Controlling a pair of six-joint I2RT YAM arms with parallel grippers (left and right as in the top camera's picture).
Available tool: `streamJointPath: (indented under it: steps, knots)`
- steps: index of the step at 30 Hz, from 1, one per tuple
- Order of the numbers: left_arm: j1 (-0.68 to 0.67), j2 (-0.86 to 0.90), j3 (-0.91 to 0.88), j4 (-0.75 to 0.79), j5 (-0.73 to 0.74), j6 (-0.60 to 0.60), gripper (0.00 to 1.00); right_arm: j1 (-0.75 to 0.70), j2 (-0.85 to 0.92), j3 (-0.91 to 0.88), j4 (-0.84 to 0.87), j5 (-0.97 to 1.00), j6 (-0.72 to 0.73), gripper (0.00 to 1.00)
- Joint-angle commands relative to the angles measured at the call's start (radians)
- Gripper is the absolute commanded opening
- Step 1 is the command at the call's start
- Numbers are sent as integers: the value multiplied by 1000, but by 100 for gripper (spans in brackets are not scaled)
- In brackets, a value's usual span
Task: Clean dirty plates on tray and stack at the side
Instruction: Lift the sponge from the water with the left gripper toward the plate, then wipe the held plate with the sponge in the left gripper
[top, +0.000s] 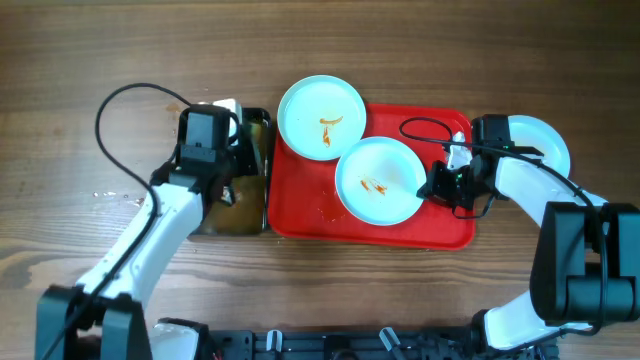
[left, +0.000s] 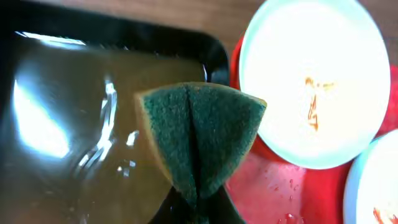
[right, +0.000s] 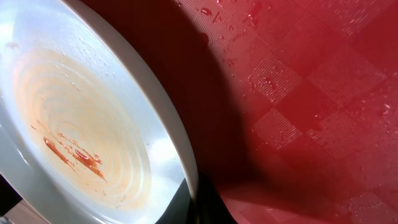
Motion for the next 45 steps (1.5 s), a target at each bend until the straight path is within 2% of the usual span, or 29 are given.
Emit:
streamJointPath:
  steps: [1,18,22,24,29,33,38,45]
  knots:
    - [5,-75,-2,11,-79,6,4,3,18,1,5,43,-19,4]
    - [5,-110,-2,21,-88,5,4,3,18,1,6,43,-19,4]
    - [4,-87,-2,-35,-69,-97,4,3,18,1,6,43,-19,4]
    - [4,-39,-2,-55,26,-134,4,3,18,1,6,43,-19,4]
    - [4,14,-2,-39,201,-133,4,3,18,1,5,43,-19,4]
    - [-3,14,-2,62,438,-157,4,3,18,1,6,43,-19,4]
    - [-116,45,-2,163,456,-255,4,3,18,1,5,43,-19,4]
    - [-345,265,-2,552,517,-500,4,3,18,1,5,43,-19,4]
